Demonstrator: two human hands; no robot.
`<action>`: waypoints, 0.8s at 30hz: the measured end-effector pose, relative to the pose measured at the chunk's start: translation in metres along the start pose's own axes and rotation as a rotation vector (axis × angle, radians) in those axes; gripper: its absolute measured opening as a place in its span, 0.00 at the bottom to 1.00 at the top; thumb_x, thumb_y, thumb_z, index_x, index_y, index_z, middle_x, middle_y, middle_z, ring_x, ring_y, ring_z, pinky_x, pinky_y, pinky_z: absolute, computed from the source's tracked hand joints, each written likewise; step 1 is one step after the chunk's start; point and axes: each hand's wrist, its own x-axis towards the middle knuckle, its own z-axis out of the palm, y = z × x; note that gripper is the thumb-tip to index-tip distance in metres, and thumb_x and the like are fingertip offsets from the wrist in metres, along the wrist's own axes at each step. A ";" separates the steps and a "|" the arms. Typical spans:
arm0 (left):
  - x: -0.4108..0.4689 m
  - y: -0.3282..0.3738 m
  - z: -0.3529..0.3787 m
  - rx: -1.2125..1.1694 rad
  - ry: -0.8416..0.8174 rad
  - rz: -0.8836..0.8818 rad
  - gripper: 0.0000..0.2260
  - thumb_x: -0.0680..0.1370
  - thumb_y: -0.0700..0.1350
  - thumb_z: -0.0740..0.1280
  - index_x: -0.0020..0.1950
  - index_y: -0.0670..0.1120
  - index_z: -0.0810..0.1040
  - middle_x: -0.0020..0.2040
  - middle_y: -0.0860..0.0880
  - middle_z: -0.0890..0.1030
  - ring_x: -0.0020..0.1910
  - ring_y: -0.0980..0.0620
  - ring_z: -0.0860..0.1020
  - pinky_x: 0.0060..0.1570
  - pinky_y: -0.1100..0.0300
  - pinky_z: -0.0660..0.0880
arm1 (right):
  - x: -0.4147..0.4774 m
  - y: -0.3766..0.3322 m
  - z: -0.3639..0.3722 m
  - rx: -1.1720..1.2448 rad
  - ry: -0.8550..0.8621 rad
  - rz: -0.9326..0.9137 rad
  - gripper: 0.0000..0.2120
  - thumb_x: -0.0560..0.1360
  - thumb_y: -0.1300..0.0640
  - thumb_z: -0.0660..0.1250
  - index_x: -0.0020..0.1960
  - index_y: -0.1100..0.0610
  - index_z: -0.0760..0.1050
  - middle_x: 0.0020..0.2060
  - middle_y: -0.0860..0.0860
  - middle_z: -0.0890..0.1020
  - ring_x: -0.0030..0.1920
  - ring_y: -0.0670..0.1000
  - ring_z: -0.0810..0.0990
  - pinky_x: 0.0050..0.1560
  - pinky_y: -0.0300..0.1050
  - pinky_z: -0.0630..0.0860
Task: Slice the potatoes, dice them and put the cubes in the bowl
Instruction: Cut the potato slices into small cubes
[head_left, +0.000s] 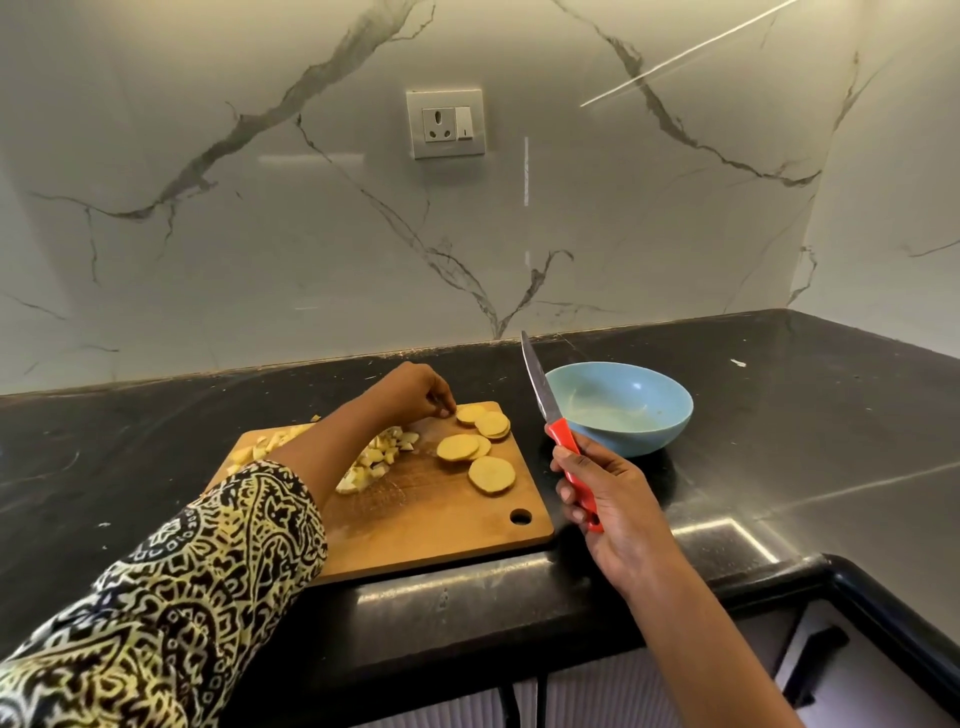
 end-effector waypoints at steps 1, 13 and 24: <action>-0.001 0.000 0.000 0.006 0.005 0.008 0.07 0.76 0.39 0.69 0.52 0.46 0.83 0.51 0.49 0.83 0.49 0.55 0.79 0.56 0.60 0.76 | 0.000 0.000 0.001 -0.002 0.004 0.000 0.09 0.73 0.64 0.68 0.53 0.59 0.81 0.33 0.51 0.78 0.26 0.44 0.71 0.23 0.34 0.64; -0.028 -0.012 -0.002 0.019 0.169 0.008 0.11 0.75 0.39 0.69 0.57 0.44 0.81 0.52 0.47 0.83 0.48 0.54 0.80 0.55 0.60 0.77 | -0.004 -0.002 0.005 -0.045 0.048 -0.004 0.07 0.74 0.63 0.69 0.51 0.59 0.80 0.33 0.52 0.80 0.27 0.44 0.71 0.23 0.34 0.65; -0.035 -0.004 -0.004 -0.135 0.153 -0.020 0.14 0.73 0.37 0.72 0.58 0.44 0.80 0.52 0.48 0.83 0.50 0.55 0.80 0.57 0.59 0.77 | -0.004 -0.001 0.006 -0.080 0.025 -0.021 0.08 0.73 0.65 0.68 0.52 0.60 0.81 0.34 0.54 0.78 0.28 0.45 0.71 0.24 0.34 0.65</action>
